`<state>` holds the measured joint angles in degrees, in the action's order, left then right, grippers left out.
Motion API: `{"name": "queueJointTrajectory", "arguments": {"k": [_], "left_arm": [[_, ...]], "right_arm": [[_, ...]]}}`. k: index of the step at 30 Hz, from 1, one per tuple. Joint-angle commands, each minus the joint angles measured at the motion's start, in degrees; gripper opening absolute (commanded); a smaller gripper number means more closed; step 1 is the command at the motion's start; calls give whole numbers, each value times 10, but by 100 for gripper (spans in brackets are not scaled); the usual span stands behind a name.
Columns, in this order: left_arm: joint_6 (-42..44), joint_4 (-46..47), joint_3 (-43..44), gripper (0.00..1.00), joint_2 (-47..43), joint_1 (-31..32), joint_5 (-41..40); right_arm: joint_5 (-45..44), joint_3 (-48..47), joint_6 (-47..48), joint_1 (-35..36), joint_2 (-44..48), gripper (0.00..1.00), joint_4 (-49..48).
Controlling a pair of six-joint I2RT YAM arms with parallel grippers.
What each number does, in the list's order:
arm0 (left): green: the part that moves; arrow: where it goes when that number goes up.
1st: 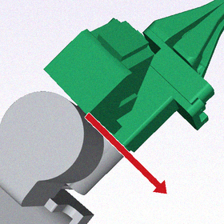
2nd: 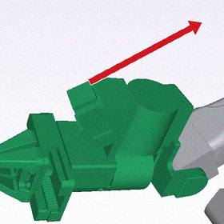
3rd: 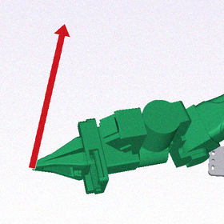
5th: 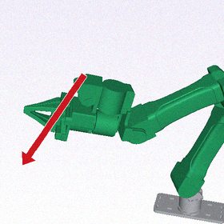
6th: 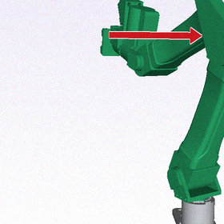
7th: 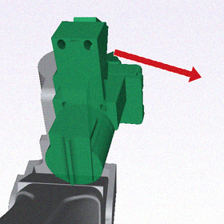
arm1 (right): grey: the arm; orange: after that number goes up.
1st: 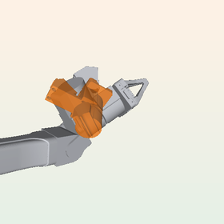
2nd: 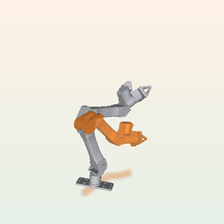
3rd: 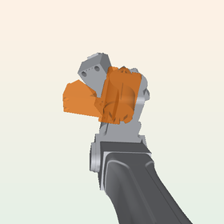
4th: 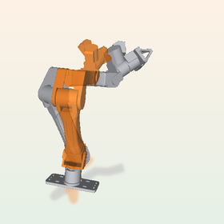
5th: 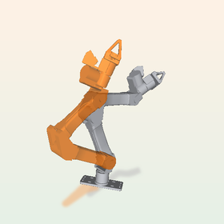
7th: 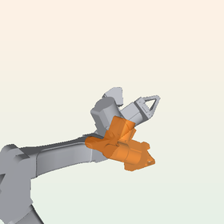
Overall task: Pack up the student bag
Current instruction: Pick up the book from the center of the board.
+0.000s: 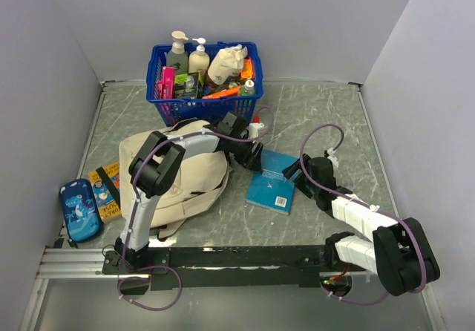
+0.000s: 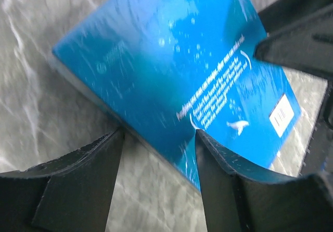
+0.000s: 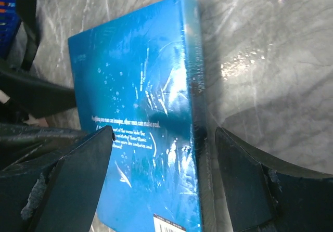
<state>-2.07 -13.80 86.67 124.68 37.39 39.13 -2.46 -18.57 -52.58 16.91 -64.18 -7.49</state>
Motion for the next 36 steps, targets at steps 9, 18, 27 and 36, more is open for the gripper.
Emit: {"name": "queueJointTrajectory", "arguments": {"k": [9,18,27,36], "left_arm": [[-17,-68,-32,62,20,-2,2],[-53,-31,-44,55,58,10,44],[-155,125,-76,51,79,11,168],[-185,179,-77,51,92,18,177]], "right_arm": [[23,-1,-3,6,-54,87,-33],[144,28,-45,-2,-96,87,-211],[257,37,-68,-9,-27,83,-342],[310,28,-88,-8,-23,80,-433]]}}
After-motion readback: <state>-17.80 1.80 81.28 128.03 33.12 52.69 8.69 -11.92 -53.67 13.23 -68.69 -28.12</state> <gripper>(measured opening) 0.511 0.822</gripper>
